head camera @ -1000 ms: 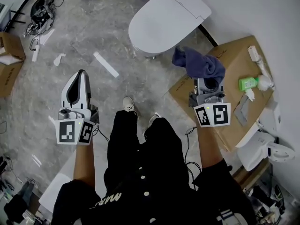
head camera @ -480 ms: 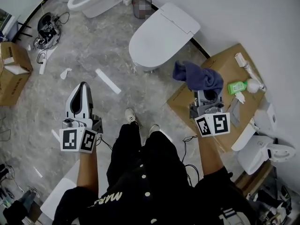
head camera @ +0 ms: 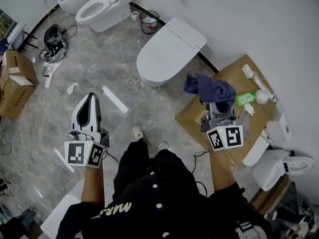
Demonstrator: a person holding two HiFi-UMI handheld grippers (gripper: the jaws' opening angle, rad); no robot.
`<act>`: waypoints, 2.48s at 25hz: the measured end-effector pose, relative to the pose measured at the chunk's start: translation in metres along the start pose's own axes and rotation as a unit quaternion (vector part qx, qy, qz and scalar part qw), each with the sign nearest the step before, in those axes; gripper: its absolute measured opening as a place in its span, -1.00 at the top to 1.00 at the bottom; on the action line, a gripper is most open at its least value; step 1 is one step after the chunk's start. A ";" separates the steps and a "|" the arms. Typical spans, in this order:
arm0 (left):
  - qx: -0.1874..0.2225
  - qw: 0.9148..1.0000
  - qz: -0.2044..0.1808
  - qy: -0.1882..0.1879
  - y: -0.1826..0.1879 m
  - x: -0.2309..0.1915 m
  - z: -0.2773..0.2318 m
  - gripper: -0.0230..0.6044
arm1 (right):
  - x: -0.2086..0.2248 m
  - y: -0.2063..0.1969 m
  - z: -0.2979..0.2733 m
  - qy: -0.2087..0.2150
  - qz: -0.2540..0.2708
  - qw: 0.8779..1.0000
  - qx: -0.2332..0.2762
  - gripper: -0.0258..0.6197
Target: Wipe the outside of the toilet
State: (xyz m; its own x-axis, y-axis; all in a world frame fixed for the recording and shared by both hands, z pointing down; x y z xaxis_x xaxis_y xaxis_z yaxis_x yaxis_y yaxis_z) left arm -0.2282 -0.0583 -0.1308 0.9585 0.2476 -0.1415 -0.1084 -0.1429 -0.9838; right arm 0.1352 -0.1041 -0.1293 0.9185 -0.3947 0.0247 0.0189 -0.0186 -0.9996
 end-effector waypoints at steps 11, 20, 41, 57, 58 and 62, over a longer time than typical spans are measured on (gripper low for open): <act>0.025 0.999 -0.008 0.028 0.019 -0.005 0.030 0.89 | -0.001 0.020 0.025 -0.003 -0.010 1.000 0.013 0.61; 0.032 0.998 -0.027 0.048 0.022 -0.002 0.048 0.89 | 0.005 0.025 0.047 -0.018 0.018 1.000 0.010 0.61; 0.019 0.995 -0.039 0.087 0.009 -0.025 0.075 0.89 | 0.017 0.017 0.076 -0.037 0.036 0.999 -0.001 0.61; 0.025 0.996 -0.044 0.076 0.016 -0.015 0.067 0.89 | 0.011 0.019 0.064 -0.019 0.038 0.999 -0.006 0.61; 0.026 0.996 -0.044 0.076 0.017 -0.014 0.068 0.89 | 0.010 0.020 0.064 -0.018 0.038 0.999 -0.006 0.61; 0.029 0.996 -0.043 0.076 0.017 -0.015 0.072 0.89 | 0.005 0.021 0.066 -0.015 0.037 0.999 -0.006 0.61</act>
State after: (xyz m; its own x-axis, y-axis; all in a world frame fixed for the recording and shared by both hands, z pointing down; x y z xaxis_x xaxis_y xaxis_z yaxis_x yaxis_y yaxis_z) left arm -0.2637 0.0040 -0.1536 0.9932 0.1090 -0.0420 -0.0344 -0.0710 -0.9969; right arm 0.1664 -0.0462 -0.1506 0.9287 -0.3675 -0.0501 -0.0544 -0.0014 -0.9985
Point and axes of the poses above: the fingertips, and each gripper's own axes: z backward along the fingers, x to its right, y out of its top, the point moved 1 cm from there along z, backward along the fingers, and after that the axes turned 4 degrees about -x, right-handed, at the moved point
